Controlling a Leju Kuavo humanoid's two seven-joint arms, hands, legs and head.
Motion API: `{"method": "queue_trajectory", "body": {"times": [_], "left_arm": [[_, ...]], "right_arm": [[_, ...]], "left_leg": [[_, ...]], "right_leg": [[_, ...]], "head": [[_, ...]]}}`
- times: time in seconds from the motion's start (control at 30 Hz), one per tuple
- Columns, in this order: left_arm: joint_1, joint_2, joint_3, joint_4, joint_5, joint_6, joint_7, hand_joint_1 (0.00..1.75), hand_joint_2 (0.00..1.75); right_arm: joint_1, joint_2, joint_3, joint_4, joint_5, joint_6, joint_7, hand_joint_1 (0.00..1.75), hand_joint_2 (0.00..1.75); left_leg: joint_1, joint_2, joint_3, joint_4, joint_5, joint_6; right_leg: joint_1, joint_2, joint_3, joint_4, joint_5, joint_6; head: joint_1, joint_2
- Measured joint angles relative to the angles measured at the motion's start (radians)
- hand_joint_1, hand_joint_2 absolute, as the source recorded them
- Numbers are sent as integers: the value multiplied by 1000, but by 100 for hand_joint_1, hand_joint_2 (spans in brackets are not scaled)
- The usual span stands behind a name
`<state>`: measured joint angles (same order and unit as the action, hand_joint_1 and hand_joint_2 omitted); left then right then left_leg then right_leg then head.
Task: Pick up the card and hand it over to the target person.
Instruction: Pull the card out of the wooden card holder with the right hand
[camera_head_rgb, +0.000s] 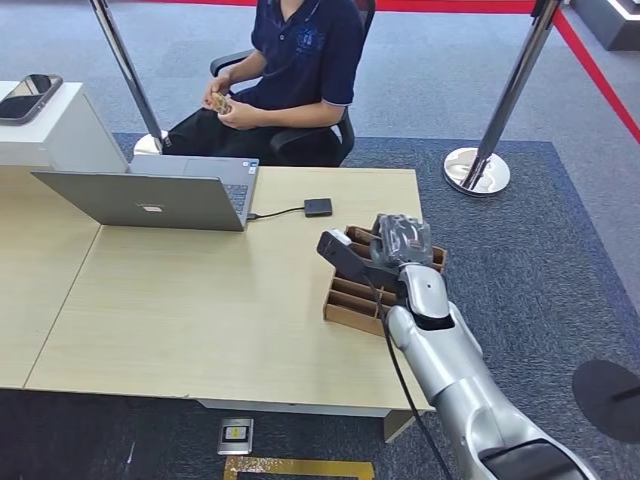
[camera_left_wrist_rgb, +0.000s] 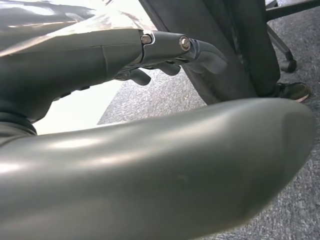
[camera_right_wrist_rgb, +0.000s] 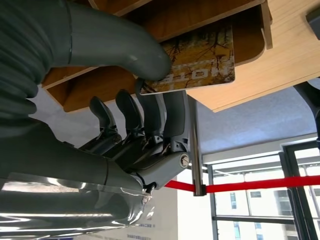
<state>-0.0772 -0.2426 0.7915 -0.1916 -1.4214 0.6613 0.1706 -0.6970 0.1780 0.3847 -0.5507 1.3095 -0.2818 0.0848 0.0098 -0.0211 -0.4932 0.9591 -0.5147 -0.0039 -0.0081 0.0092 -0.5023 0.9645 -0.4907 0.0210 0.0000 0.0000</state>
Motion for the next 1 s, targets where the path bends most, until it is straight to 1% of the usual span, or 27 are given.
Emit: {"method": "queue_trajectory", "body": {"times": [0.1,0.17,0.37,0.5,0.67,0.77,0.87,1.0], "left_arm": [[0,0,3,0,4,1,0,0,0],[0,0,6,0,9,3,-1,0,0],[0,-1,6,1,18,9,-5,0,0],[0,0,5,0,12,8,-1,0,0],[-1,3,3,0,9,6,5,0,0],[-1,4,2,0,5,6,7,0,0],[-1,5,0,0,0,5,8,0,0],[-2,4,-5,-1,-9,4,13,0,0]], "right_arm": [[10,0,8,-33,4,-9,-8,139,175],[25,-3,18,-83,9,-19,-14,138,175],[120,-35,70,-346,27,-9,-10,133,175],[159,-54,102,-449,30,8,-5,131,175],[161,-60,117,-470,7,25,-19,130,175],[140,-55,122,-454,-28,34,-31,129,175],[111,-39,117,-423,-61,42,-34,129,175],[59,-2,98,-353,-98,59,-27,130,175]], "left_leg": [[0,0,0,0,0,0],[0,0,0,0,0,0],[0,0,-1,0,0,0],[0,-1,0,0,0,0],[0,-1,0,0,0,0],[0,-1,0,-1,0,0],[0,1,0,0,0,0],[0,1,0,0,0,0]], "right_leg": [[0,0,0,0,0,0],[0,0,0,0,0,0],[0,-1,0,-1,0,0],[0,-1,1,-1,0,0],[0,-1,0,-1,0,0],[0,-1,0,-1,0,0],[0,0,-1,0,0,0],[0,1,-1,0,0,0]], "head": [[0,0],[0,0],[0,0],[0,0],[0,0],[0,0],[0,0],[0,0]]}}
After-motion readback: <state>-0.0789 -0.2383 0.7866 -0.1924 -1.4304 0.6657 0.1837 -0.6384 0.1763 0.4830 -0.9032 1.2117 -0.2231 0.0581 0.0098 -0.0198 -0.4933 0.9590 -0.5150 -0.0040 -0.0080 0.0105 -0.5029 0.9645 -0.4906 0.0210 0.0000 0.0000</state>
